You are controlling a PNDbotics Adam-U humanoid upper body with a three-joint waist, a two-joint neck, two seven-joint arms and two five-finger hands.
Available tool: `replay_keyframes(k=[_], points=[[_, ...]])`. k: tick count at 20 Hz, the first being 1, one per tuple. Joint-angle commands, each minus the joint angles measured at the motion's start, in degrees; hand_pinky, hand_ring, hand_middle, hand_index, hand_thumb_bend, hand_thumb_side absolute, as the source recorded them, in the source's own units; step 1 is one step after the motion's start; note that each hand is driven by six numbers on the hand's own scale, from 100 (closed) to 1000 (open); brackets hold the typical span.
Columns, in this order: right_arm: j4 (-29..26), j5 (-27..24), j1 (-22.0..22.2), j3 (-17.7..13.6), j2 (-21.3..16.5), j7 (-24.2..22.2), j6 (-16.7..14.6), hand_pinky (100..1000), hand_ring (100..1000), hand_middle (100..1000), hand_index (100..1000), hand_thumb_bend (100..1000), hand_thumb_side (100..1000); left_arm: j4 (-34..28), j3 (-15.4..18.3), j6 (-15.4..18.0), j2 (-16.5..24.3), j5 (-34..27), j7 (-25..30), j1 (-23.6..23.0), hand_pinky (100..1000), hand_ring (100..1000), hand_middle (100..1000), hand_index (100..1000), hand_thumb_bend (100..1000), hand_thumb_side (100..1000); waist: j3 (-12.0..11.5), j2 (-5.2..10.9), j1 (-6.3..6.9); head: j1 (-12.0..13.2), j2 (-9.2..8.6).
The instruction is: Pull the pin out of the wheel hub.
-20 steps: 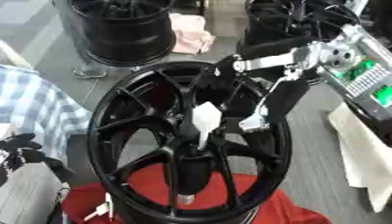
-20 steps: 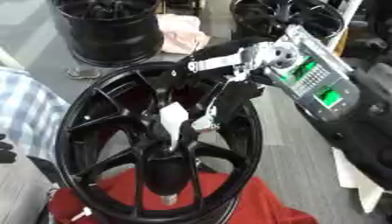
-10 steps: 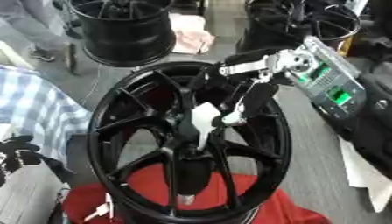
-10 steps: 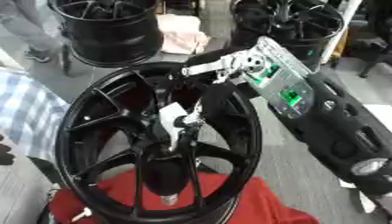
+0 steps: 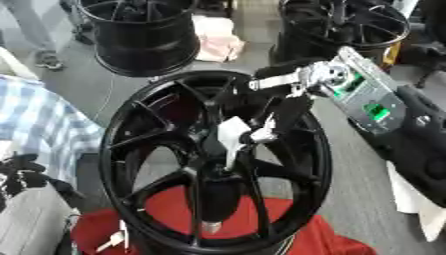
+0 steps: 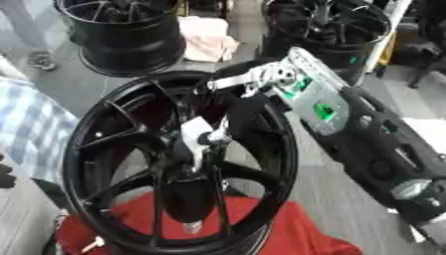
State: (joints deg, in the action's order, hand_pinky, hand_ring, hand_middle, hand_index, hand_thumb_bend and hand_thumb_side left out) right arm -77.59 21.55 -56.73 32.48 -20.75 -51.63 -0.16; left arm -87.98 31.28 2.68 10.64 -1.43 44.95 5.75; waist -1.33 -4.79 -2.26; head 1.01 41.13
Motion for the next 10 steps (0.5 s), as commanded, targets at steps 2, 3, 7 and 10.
replay_keyframes(k=[2, 3, 7, 10], points=[[0.7, 0.5, -0.9, -0.4, 0.8, 0.0, -0.4, 857, 885, 849, 947, 310, 434, -0.9, -0.1, 0.1, 1.0, 0.0, 0.2, 0.6, 742, 681, 648, 835, 245, 689, -0.1, 0.84, 0.32, -0.2, -0.68], [0.9, 0.6, -0.8, -0.3, 1.0, 0.1, -0.5, 855, 880, 843, 941, 308, 434, -0.9, -0.1, 0.1, 1.0, -0.1, 0.2, 0.6, 742, 681, 648, 835, 245, 689, -0.2, 0.83, 0.33, -0.2, -0.71], [1.9, 0.8, -0.5, 0.0, 1.7, 0.0, -1.0, 849, 862, 812, 915, 304, 433, -0.9, -0.1, 0.1, 1.0, 0.0, 0.2, 0.6, 742, 680, 648, 835, 243, 689, -0.2, 0.81, 0.31, -0.2, -0.72], [2.1, 0.8, -0.5, 0.0, 1.8, 0.0, -1.2, 848, 861, 811, 915, 303, 433, -0.9, -0.1, 0.1, 1.0, 0.0, 0.1, 0.6, 742, 680, 648, 835, 243, 689, -0.2, 0.82, 0.31, -0.2, -0.72]])
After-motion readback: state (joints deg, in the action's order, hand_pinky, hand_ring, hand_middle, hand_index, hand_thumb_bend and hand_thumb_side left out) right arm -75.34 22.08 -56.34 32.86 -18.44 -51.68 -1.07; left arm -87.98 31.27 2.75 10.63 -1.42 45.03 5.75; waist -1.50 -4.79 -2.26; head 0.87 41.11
